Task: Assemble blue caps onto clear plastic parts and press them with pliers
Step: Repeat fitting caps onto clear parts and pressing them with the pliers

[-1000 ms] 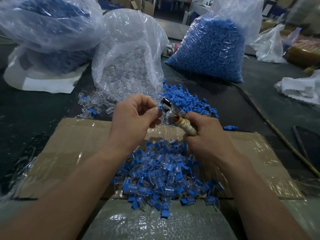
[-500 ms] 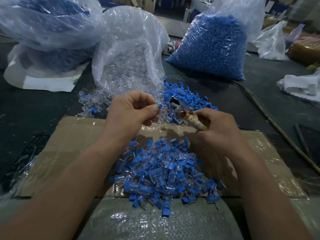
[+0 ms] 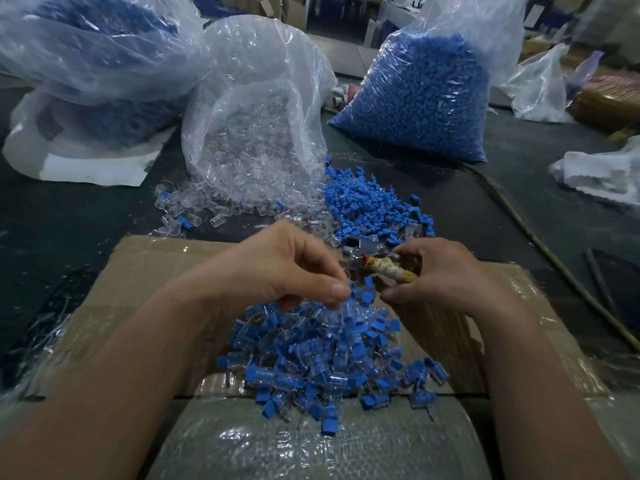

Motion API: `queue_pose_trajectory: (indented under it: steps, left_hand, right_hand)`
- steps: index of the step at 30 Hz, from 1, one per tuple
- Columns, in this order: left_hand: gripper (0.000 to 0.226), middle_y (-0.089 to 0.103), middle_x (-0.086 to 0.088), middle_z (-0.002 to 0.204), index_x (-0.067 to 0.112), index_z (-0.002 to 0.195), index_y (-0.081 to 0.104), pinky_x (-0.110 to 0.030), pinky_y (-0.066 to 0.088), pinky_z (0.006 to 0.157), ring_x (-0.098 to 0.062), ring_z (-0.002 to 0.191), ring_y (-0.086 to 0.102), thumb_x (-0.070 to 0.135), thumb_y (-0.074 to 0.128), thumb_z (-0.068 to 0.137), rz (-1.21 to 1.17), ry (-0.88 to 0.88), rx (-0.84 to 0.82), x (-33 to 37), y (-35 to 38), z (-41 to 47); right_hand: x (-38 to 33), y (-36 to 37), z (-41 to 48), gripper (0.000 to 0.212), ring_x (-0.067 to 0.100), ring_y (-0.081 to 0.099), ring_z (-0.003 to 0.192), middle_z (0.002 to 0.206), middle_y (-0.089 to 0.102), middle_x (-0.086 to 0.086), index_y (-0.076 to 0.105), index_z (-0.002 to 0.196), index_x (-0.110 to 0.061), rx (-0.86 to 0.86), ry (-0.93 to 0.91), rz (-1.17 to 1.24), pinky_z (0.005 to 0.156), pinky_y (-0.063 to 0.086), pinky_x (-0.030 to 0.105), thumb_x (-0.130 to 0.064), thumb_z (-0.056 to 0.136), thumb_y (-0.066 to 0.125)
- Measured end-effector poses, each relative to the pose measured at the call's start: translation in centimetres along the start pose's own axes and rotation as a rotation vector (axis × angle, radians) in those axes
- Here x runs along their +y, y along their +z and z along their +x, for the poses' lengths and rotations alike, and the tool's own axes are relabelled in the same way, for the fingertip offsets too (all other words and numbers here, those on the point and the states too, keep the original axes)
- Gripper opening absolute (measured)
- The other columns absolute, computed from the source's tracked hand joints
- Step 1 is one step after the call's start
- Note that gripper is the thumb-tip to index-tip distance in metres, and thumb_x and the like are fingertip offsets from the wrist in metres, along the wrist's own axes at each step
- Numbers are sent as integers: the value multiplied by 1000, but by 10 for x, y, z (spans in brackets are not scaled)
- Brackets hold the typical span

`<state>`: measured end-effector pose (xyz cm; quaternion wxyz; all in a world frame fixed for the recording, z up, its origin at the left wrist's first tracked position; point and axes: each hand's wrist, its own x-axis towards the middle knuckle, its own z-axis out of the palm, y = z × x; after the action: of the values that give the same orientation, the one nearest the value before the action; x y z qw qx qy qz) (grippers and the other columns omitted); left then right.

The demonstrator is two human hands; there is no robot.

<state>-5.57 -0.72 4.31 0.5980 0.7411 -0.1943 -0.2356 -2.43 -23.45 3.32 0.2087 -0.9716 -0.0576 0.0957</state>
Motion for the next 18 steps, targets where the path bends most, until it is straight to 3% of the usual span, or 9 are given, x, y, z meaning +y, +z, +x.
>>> queue_pose_trajectory:
  steps: [2, 6, 9, 11, 13, 15, 18]
  left_hand:
    - [25, 70, -2, 67, 14, 71, 72, -15, 38, 39, -6, 43, 47, 36, 69, 57, -10, 1, 102, -1, -1, 1]
    - [7, 67, 3, 61, 19, 73, 67, -9, 40, 43, 3, 42, 51, 13, 69, 72, 29, 20, 629, -14, -13, 10]
    - [20, 65, 9, 74, 26, 80, 66, -11, 45, 58, 4, 61, 59, 6, 64, 83, 213, 13, 882, -27, -23, 16]
    - [20, 64, 13, 85, 21, 94, 68, -10, 41, 68, 6, 76, 56, 5, 60, 85, 322, 13, 902, -30, -23, 18]
    - [25, 62, 8, 95, 19, 108, 66, -8, 38, 68, 9, 79, 51, 8, 58, 87, 439, 11, 851, -34, -20, 20]
    - [29, 58, 2, 108, 22, 116, 63, -20, 45, 77, -1, 86, 55, 14, 57, 89, 568, -6, 769, -37, -16, 23]
    - [36, 48, 1, 132, 26, 128, 53, -31, 31, 100, -16, 119, 44, 22, 52, 92, 731, -53, 610, -41, -11, 28]
  right_hand:
    - [0, 1, 0, 52, -3, 43, 76, 82, 46, -23, 58, 104, -29, -18, -18, 1, 61, 33, 19, -39, 60, 83]
    - [1, -1, -2, 67, 1, 40, 83, 87, 39, -24, 52, 119, -27, -90, 1, 0, 66, 31, 22, -41, 60, 80]
    - [3, -2, -2, 69, 8, 39, 96, 97, 38, -16, 48, 125, -29, -136, 15, -32, 79, 32, 27, -46, 64, 76]
    - [5, -3, -1, 65, 10, 40, 99, 101, 40, -13, 50, 124, -29, -138, 10, -32, 81, 33, 28, -48, 67, 74]
    - [7, -3, -1, 62, 10, 41, 98, 100, 42, -12, 52, 123, -29, -122, 5, -33, 80, 34, 28, -52, 69, 70]
    - [8, -3, -1, 59, 10, 43, 97, 95, 43, -15, 55, 121, -29, -95, -6, -33, 79, 35, 29, -56, 70, 66]
    - [8, -2, 0, 57, 9, 45, 93, 91, 45, -18, 59, 117, -28, -62, -32, -39, 76, 36, 29, -61, 70, 61]
